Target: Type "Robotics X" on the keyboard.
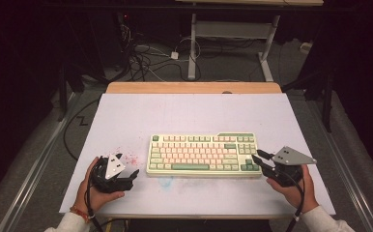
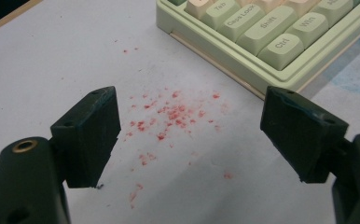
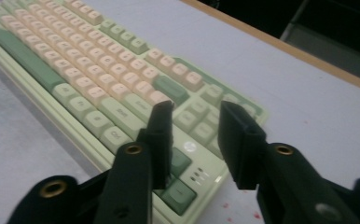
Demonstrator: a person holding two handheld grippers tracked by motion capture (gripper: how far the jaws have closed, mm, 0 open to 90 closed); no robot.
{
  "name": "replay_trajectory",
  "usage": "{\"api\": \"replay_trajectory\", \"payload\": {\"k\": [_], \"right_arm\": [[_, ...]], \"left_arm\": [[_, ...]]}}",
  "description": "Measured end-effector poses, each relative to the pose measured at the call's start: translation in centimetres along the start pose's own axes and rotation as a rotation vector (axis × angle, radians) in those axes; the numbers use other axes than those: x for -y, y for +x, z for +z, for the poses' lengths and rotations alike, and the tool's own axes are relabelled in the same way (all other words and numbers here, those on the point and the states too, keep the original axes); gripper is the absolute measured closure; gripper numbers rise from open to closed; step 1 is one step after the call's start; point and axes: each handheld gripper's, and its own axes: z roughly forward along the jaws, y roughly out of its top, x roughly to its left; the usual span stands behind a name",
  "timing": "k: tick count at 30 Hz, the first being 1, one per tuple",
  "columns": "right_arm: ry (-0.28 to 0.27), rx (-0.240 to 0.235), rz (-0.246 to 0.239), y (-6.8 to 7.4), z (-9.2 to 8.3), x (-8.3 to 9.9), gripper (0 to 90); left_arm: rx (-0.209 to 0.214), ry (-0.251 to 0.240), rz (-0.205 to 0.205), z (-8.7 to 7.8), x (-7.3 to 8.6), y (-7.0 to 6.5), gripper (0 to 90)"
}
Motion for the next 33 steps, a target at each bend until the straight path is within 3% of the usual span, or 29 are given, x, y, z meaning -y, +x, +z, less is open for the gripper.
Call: {"api": "replay_trajectory", "payload": {"k": [4, 14, 23, 33], "right_arm": [[0.031, -0.054, -0.038, 0.7, 1.3, -0.8, 89.0], [0.117, -0.128, -0.096, 2.4, 5.5, -1.9, 90.0], [0.163, -0.152, -0.115, 2.9, 7.0, -1.4, 90.0], [0.163, -0.156, -0.101, 2.7, 6.9, -1.0, 90.0]], "left_arm": [[0.003, 0.01, 0.004, 0.1, 0.0, -0.1, 18.9], [0.022, 0.006, -0.007, 0.3, 0.1, -0.1, 22.3], [0.043, 0.009, -0.014, 0.0, 0.2, -0.1, 30.3], [0.124, 0.006, -0.055, -0.6, -0.5, 0.4, 79.4]]}}
